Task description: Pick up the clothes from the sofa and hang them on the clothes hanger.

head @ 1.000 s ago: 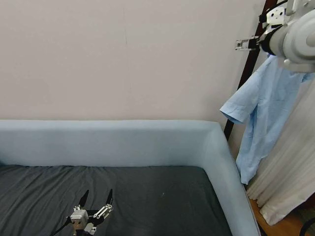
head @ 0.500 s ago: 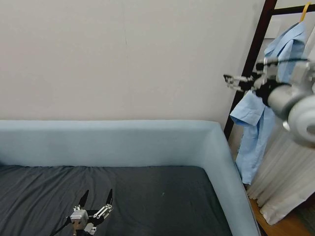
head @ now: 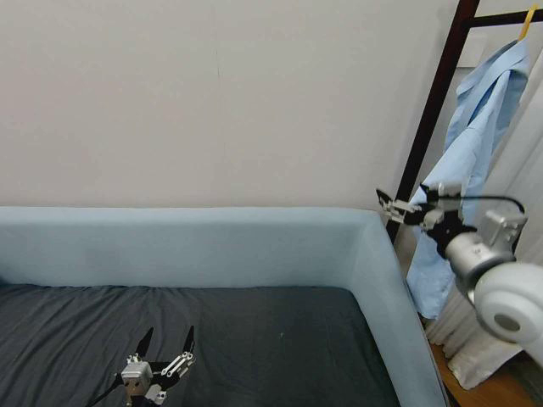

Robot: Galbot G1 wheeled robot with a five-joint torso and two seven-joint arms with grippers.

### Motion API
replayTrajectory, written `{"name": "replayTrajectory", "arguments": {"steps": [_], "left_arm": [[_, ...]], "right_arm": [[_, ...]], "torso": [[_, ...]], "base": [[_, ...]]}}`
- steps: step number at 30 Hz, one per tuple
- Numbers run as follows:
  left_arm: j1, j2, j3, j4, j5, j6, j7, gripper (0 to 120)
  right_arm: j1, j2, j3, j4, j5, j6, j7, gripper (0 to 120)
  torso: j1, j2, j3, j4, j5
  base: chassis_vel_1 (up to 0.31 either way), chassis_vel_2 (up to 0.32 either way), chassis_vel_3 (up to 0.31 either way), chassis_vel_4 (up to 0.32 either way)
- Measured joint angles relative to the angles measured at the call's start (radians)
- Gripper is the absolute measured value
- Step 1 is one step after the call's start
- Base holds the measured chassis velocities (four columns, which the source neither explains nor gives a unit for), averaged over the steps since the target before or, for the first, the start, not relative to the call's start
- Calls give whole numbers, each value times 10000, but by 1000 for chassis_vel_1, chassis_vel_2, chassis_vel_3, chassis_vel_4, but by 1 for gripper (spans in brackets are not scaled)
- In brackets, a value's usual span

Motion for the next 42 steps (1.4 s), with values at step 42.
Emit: {"name": "replayTrajectory", "arguments": {"steps": [42], "left_arm": [[0, 0, -1, 0, 0, 0, 0, 100]], "right_arm": [[-6402, 6770, 1359, -1333, -7994, 5507, -3700, 100]], "torso": [[0, -1, 1, 4, 3]], "base": [[0, 0, 0, 0]]}}
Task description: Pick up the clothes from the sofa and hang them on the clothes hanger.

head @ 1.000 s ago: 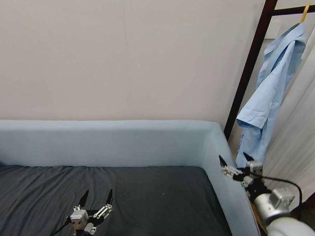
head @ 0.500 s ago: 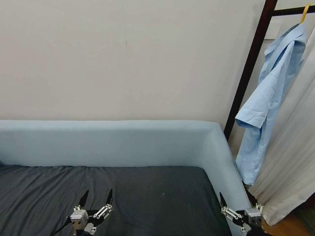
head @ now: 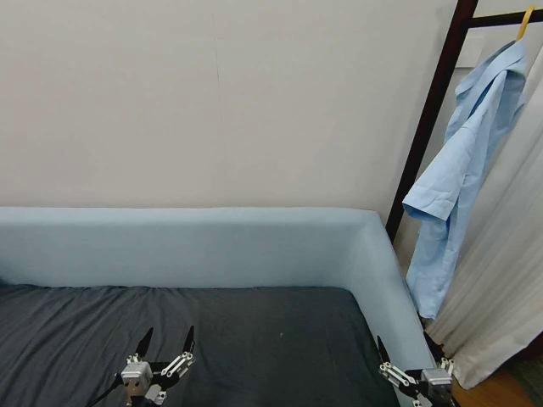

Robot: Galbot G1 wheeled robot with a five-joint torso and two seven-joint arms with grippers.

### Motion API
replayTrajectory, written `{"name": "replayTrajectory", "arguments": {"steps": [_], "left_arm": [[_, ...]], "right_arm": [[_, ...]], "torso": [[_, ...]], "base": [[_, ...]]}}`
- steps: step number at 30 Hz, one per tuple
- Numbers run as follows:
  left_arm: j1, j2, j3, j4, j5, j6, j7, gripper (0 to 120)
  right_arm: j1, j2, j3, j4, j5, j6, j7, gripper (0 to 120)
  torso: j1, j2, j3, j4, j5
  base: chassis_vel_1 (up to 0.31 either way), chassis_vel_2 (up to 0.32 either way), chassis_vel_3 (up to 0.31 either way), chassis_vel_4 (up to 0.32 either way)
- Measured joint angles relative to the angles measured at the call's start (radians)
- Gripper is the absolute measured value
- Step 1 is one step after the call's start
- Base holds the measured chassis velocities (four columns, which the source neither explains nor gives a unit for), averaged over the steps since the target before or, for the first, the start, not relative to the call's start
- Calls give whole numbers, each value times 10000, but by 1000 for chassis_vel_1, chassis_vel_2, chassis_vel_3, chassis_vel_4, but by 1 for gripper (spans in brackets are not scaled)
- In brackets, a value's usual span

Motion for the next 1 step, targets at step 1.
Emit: {"name": "replayTrajectory", "arguments": {"steps": [1], "left_arm": [[0, 0, 0, 0, 0, 0, 0, 100]], "right_arm": [[19, -6, -5, 8, -17, -11, 6, 100]], "torso": [[0, 0, 0, 0, 0]], "base": [[0, 0, 0, 0]]}}
